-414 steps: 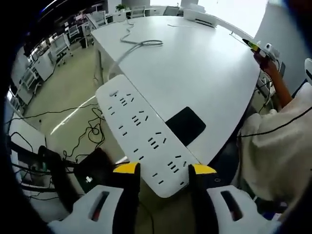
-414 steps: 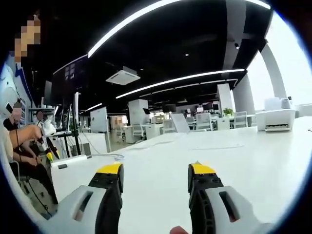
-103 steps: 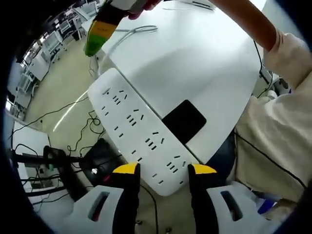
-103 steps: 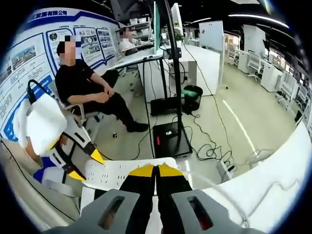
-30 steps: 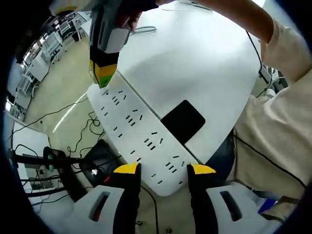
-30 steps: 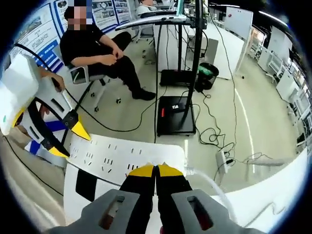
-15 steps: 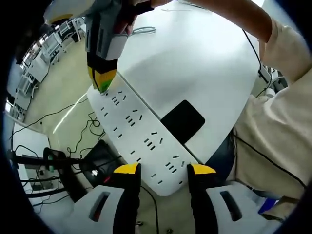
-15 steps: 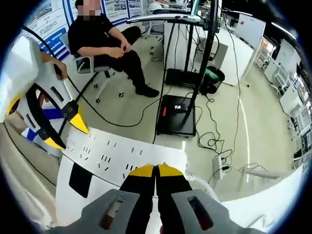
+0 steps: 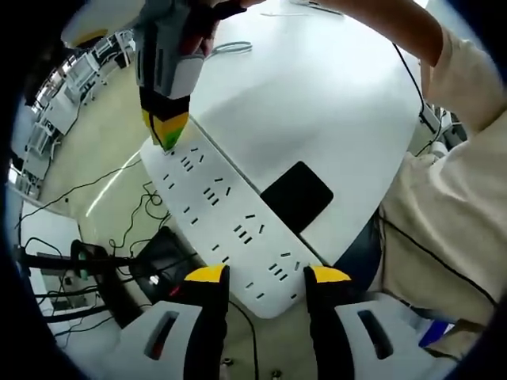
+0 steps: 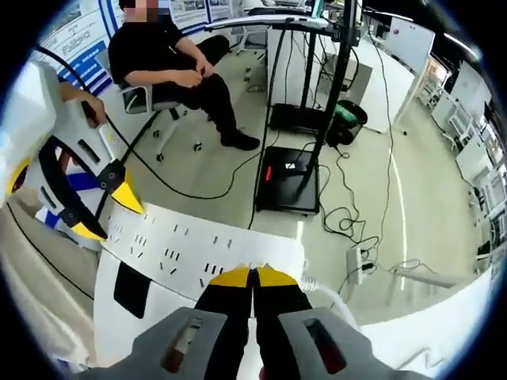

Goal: Pick up the power strip scattered on the table, fix it on the side mounting bracket of the table, and press the switch

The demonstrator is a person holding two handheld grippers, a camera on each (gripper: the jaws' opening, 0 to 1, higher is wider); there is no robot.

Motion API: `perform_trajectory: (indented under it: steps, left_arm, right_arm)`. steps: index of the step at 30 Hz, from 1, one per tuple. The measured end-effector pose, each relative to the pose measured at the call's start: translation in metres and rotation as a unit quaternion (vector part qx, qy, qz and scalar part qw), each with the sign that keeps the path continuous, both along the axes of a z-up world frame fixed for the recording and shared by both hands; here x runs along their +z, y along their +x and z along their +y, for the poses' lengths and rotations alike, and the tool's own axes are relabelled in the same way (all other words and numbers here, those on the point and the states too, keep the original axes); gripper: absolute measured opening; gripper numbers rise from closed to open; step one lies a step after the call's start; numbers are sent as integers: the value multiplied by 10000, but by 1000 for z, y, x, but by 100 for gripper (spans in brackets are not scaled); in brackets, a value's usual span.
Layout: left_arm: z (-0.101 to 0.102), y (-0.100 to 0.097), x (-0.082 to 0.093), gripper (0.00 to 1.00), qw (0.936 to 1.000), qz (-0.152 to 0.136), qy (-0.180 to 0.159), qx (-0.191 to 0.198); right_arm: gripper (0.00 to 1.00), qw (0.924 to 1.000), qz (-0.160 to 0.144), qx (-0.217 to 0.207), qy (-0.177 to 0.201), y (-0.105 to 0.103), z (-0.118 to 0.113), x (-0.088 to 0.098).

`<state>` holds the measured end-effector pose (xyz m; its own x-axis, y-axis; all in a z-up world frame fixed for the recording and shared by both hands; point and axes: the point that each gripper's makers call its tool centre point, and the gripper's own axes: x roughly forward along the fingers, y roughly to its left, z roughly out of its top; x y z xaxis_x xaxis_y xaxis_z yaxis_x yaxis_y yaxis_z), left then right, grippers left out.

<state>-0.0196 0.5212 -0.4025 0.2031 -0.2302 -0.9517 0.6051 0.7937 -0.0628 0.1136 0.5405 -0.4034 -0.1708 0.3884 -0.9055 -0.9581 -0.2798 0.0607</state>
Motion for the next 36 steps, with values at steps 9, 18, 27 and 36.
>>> perform_trajectory:
  steps: [9,18,27,36]
  left_arm:
    - [2,2,0,43,10000,1,2,28]
    - [3,4,0,43,10000,-8,-18,0]
    - [3,4,0,43,9999,120,77,-37]
    - [2,3,0,43,10000,58,0,-43]
  right_arm:
    - [0,9992,147,-183,-323,-1,-3,-2]
    - [0,9984,98,-172,-527,-4,-6,-3]
    - [0,9966,58,-190,-797,-5,-5,-4]
    - [0,9949,174,-301,-952,-1,-5,-8]
